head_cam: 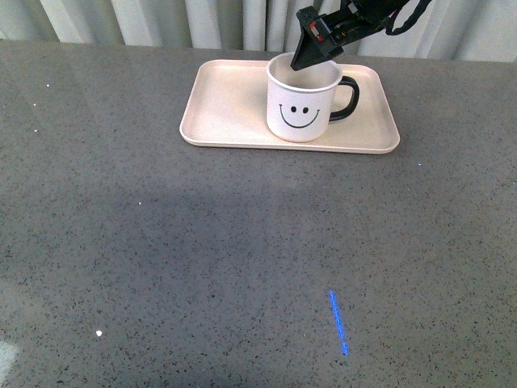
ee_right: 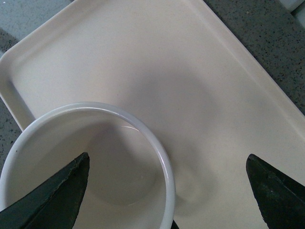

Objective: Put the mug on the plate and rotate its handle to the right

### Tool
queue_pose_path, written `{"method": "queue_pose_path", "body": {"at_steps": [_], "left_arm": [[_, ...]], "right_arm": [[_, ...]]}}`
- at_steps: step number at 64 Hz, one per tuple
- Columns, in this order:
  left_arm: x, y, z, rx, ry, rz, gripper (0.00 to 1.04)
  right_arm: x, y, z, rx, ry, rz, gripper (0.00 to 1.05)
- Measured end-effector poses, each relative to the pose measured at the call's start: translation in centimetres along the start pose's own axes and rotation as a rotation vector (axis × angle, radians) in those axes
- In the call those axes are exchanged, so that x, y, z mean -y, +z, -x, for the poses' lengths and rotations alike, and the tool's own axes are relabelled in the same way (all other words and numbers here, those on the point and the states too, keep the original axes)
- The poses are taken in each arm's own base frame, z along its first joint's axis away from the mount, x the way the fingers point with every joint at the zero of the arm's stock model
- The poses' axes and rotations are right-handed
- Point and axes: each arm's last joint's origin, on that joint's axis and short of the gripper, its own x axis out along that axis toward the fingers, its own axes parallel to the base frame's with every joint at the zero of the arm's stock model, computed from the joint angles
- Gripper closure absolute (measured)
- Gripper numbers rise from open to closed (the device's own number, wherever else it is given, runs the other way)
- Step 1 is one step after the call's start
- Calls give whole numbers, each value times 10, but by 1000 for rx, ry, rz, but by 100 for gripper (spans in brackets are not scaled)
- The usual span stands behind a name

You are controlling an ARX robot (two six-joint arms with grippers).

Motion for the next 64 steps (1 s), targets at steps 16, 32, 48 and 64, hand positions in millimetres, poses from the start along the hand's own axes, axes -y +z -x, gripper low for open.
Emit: {"method": "queue_pose_path", "body": {"at_steps": [16,32,48,64], "left_arm": [[0,0,0,0,0,0,9],[0,0,0,0,0,0,9],[0,0,0,0,0,0,9],[0,0,0,0,0,0,9]], "right_arm": [[-6,17,44,102,-2,21,9],[-12,26,106,252,-81,10,9],[-32,-14,102,598,-658,-278,38],[-94,-88,149,874,-711,-346,80]]}}
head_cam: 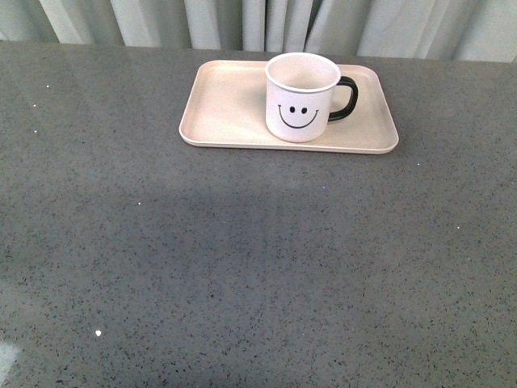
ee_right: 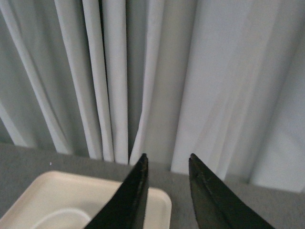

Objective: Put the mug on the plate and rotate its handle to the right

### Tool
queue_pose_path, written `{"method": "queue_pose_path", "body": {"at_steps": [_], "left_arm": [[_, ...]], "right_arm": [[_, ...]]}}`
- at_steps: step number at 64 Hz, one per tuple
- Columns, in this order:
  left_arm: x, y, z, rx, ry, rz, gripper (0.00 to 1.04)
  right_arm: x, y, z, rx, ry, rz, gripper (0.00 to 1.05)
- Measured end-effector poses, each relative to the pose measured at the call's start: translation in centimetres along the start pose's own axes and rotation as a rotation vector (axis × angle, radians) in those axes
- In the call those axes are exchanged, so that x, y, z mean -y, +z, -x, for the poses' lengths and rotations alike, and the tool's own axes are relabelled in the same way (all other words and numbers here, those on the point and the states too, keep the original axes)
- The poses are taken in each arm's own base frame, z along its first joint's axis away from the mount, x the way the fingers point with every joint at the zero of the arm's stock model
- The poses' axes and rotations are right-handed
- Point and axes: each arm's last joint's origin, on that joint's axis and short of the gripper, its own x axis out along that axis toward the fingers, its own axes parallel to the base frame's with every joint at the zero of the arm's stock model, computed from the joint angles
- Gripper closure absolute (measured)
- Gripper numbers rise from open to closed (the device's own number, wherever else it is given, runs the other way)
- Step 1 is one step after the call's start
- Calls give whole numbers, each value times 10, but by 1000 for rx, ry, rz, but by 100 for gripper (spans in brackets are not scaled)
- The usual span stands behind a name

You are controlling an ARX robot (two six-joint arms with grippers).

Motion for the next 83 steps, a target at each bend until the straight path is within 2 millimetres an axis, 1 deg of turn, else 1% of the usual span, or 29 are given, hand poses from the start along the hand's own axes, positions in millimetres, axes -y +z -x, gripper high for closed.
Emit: {"method": "queue_pose_path", "body": {"at_steps": [2,4,6,7,11,18,32,50,54,58,61,75,83], "left_arm": [[0,0,0,0,0,0,9],[0,0,0,0,0,0,9],[0,0,0,0,0,0,9],[0,0,0,0,0,0,9],[0,0,0,0,0,0,9],[0,0,0,0,0,0,9],[0,0,0,0,0,0,9],[0,0,0,0,0,0,9],[0,0,0,0,0,0,9],[0,0,0,0,0,0,9],[0,0,0,0,0,0,9],[0,0,0,0,0,0,9],[0,0,0,0,0,0,9]], "right_arm": [[1,-9,13,-20,-1,-4,87],[2,-16,22,-38,2,-5,92],[2,-25,37,-61,9,-6,101],[3,-27,40,-65,12,-6,102],[8,-33,58,-75,26,-10,103],[14,-33,84,-57,4,-10,103],[14,-43,133,-72,6,-10,103],[14,-49,172,-73,6,-10,103],[14,-53,180,-56,6,-10,103],[14,-59,188,-78,6,-10,103],[14,-59,194,-77,7,-10,103],[14,-57,214,-77,6,-10,103],[14,-53,220,-66,6,-10,103]]}}
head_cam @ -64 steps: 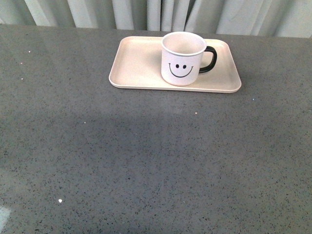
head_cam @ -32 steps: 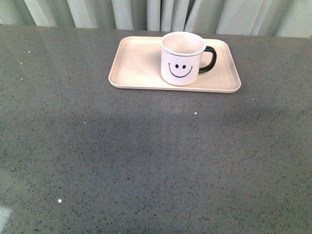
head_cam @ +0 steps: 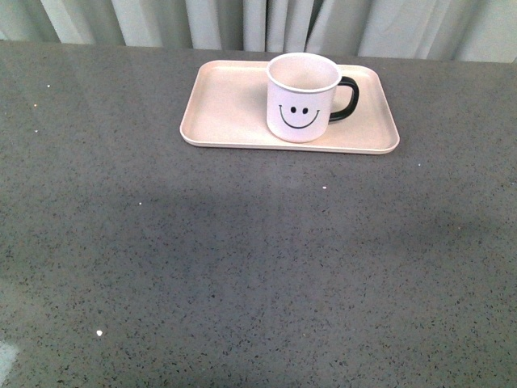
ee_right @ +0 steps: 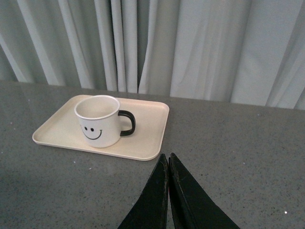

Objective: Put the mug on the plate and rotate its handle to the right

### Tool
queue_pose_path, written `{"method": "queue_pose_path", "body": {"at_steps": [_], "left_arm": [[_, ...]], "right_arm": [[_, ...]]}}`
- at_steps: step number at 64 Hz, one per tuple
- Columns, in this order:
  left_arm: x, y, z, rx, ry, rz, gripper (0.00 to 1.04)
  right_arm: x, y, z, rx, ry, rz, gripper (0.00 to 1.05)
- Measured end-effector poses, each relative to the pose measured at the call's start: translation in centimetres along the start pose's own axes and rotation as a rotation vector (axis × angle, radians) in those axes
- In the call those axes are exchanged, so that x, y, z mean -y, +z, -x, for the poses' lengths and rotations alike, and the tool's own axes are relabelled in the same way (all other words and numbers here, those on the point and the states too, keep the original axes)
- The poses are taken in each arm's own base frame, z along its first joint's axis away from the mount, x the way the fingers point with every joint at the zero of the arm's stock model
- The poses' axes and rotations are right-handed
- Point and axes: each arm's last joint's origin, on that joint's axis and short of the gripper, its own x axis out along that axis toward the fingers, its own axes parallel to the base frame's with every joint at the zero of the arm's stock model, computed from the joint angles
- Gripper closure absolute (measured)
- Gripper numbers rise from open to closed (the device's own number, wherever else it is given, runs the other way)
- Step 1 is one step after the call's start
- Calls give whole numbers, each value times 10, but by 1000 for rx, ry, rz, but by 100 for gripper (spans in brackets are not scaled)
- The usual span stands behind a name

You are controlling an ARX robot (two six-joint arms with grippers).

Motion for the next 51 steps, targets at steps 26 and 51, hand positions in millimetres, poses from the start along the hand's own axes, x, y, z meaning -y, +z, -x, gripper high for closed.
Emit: {"method": "queue_pose_path", "body": {"at_steps": [26,51], "left_arm": [[0,0,0,0,0,0,9],[0,0,0,0,0,0,9]], "right_arm": [[0,7,19,23,0,0,103],[0,8,30,27,0,0,103]]}}
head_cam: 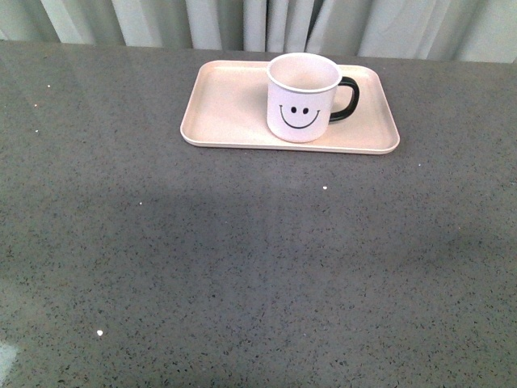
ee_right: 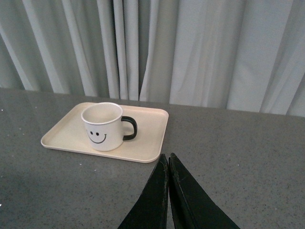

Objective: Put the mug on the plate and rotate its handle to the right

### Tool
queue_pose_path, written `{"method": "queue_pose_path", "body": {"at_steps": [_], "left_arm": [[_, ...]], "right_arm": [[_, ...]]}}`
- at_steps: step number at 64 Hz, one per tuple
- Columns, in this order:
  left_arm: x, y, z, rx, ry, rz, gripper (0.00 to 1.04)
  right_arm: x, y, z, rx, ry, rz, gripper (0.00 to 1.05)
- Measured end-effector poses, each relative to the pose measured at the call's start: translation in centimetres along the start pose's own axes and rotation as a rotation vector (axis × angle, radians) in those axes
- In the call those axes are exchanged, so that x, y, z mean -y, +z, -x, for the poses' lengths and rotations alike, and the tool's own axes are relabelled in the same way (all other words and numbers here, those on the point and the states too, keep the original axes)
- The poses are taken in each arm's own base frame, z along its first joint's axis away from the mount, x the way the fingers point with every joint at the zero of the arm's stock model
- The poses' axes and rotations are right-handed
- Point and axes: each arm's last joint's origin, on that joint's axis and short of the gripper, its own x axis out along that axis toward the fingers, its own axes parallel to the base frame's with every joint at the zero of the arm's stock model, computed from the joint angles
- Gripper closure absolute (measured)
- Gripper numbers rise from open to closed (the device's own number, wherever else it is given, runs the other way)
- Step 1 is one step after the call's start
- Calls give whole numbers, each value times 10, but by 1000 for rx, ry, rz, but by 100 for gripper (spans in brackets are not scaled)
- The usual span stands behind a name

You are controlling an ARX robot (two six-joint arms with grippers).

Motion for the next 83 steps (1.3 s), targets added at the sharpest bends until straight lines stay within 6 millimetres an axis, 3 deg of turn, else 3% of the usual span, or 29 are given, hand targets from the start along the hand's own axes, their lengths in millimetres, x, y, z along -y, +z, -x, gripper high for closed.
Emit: {"method": "queue_pose_path", "body": {"at_steps": [48,52,80,83], "left_arm": [[0,0,0,0,0,0,9],[0,0,0,0,0,0,9],[0,0,0,0,0,0,9],[0,0,0,0,0,0,9]], "right_arm": [[0,-3,17,-5,0,1,102],[0,-3,17,-5,0,0,87],[0,-3,17,-5,0,0,9],[0,-3,17,-5,0,0,9]]}}
